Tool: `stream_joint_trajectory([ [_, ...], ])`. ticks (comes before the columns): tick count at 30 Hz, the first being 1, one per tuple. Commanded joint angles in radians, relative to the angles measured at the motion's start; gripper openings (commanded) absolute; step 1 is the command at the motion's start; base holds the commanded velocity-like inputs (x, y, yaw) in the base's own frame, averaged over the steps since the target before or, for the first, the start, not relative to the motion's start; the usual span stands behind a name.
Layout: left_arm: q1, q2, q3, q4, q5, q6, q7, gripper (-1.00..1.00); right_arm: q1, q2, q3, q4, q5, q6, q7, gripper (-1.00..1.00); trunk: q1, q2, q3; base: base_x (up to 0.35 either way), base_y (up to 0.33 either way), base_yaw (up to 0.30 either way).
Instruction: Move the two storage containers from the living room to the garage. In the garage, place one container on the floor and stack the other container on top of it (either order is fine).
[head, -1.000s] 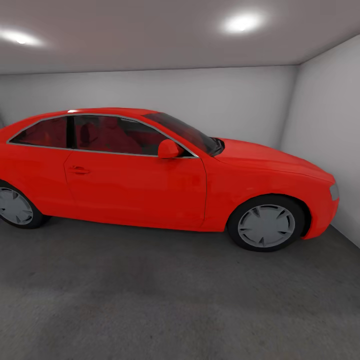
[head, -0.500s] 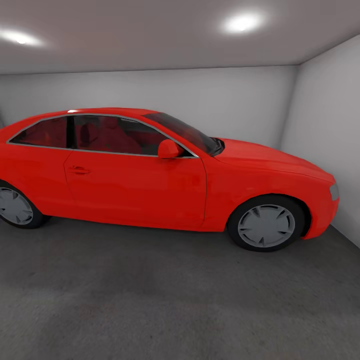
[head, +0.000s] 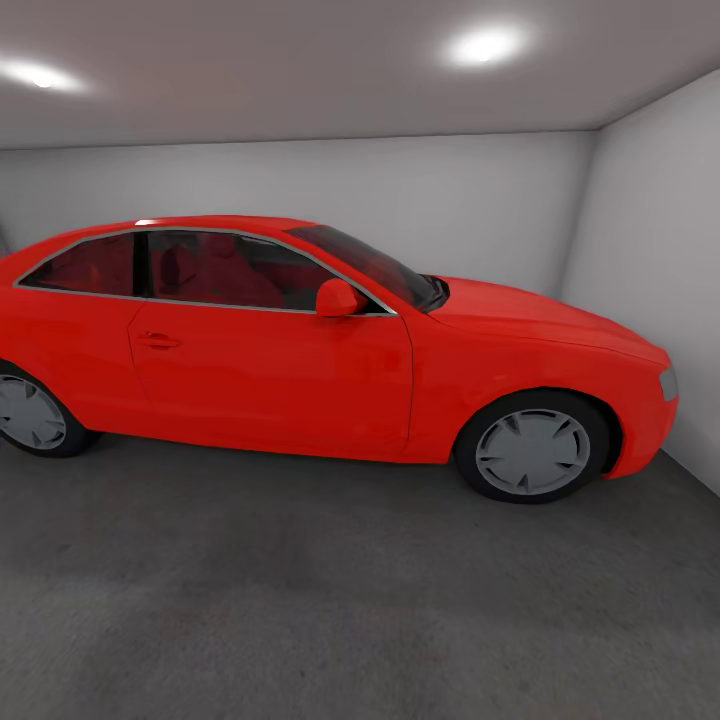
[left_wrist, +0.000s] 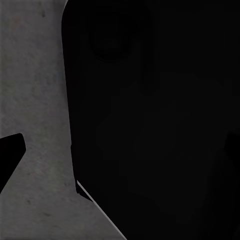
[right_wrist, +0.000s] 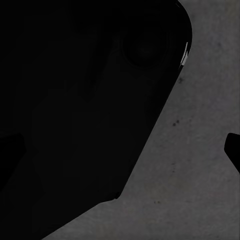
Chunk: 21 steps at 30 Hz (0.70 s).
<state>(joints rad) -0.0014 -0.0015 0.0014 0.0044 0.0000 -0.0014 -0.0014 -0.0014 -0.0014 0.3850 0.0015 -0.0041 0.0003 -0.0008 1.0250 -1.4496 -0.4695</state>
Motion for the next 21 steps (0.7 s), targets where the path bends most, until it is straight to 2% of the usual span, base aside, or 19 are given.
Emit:
stream_joint_trajectory([
  [1,0.000,0.000,0.000,0.000,0.000,0.000,0.000,1.00,0.000,0.000,0.004,0.000,0.000,0.000,0.000,1.00,0.000,0.000,-0.001,0.000,0.000,0.000],
  [17,0.000,0.000,0.000,0.000,0.000,0.000,0.000,1.00,0.000,0.000,0.004,0.000,0.000,0.000,0.000,1.00,0.000,0.000,-0.001,0.000,0.000,0.000],
  [18,0.001,0.003,-0.002,-0.009,0.000,0.000,0.001,1.00,0.001,0.001,-0.325,-0.003,0.004,-0.002,0.001,1.00,0.000,0.000,-0.001,0.000,0.000,0.000],
  [19,0.001,0.005,-0.002,-0.014,0.000,-0.003,0.001,1.00,0.001,0.001,-0.238,-0.005,0.004,-0.003,0.000,1.00,0.000,0.000,-0.001,0.000,0.000,0.000],
  [20,0.000,0.006,-0.002,-0.016,0.000,-0.003,0.001,1.00,0.000,0.001,-0.207,-0.006,0.003,-0.004,0.000,1.00,0.000,0.000,-0.001,0.000,0.000,0.000],
  [21,0.000,0.008,-0.003,-0.020,0.000,-0.005,0.002,1.00,0.000,0.001,-0.147,-0.008,0.003,-0.005,0.000,1.00,0.000,0.000,-0.001,0.000,0.000,0.000],
])
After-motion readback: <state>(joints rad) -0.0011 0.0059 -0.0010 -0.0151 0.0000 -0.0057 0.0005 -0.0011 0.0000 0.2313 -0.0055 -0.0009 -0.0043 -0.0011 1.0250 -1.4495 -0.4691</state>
